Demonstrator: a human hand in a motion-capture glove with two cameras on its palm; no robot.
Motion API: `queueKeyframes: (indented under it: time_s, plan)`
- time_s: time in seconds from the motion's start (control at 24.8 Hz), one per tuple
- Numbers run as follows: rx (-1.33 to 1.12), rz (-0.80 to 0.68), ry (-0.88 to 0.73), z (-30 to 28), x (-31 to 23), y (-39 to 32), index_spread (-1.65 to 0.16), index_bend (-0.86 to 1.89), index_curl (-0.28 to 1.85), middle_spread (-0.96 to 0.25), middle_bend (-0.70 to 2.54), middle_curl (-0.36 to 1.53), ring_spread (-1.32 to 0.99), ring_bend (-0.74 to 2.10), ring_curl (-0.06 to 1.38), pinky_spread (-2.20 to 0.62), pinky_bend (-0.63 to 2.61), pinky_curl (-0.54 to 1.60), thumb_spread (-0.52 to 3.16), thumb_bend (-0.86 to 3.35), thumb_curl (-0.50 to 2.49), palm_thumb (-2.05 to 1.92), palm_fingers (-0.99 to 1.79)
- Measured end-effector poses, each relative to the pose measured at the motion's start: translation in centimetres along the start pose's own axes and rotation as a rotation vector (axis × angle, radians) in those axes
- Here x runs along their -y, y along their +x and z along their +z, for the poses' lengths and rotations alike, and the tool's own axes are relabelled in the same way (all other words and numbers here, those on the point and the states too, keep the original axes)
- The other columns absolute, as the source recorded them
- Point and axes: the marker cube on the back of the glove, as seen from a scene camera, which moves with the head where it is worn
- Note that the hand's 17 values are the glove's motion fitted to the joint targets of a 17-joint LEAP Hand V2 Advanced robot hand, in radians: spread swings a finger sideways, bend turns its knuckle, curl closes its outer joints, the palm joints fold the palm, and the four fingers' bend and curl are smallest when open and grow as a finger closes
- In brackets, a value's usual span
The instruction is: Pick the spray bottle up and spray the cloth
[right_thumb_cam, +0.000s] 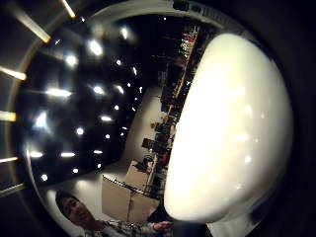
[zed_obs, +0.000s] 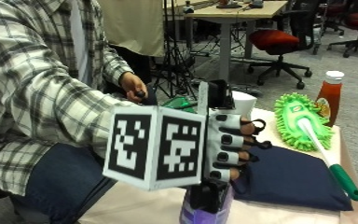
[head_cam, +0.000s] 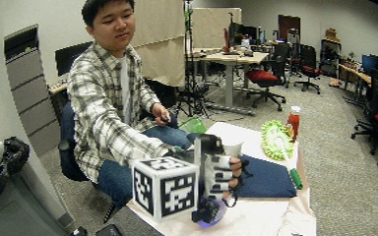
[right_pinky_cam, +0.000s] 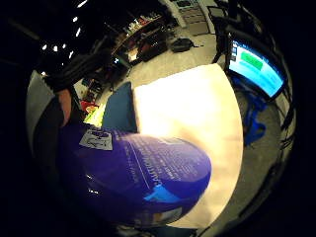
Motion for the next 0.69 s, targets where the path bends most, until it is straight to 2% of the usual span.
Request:
queueKeyframes:
  time_s: [0.69]
  plan:
    - [-0.494,-0.184,-0.344,4.1,-3.7,-5.7,-0.29,0.25,0.59,-0.17,0.51,0.54,-0.21,0.53,0.49,-0.07,0.25,0.40,0.03,-0.03,0.77,1.11,1.24]
